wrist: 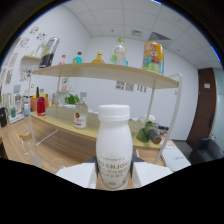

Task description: Make me a cup of Mount Fuji.

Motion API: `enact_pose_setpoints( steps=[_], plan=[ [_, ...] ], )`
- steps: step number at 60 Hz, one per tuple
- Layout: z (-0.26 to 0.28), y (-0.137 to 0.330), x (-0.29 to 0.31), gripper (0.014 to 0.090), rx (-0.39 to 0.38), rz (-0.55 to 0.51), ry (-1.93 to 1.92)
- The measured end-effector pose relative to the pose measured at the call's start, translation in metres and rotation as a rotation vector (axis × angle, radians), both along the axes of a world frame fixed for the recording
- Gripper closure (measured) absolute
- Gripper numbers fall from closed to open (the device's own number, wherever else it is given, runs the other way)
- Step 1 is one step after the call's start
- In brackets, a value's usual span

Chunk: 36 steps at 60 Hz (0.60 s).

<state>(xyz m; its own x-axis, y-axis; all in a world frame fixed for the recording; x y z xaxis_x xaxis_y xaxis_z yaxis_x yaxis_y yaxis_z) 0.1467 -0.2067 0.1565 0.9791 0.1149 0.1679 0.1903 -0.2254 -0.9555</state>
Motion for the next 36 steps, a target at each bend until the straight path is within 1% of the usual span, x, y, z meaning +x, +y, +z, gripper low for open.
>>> enact_pose_setpoints(
  steps=[6, 16, 27, 36],
  plan=[
    [-0.038, 0.006, 0.003, 0.0555, -0.064, -0.033, 0.077],
    [-0.081, 0.01, 0.001, 0.0553, -0.147, -0.044, 0.158],
    [-0.105, 0.009, -0.001, 0.0551, -0.202, -0.049, 0.187],
    [-0.114, 0.002, -0.002, 0.0544, -0.23, -0.055, 0.193]
  ],
)
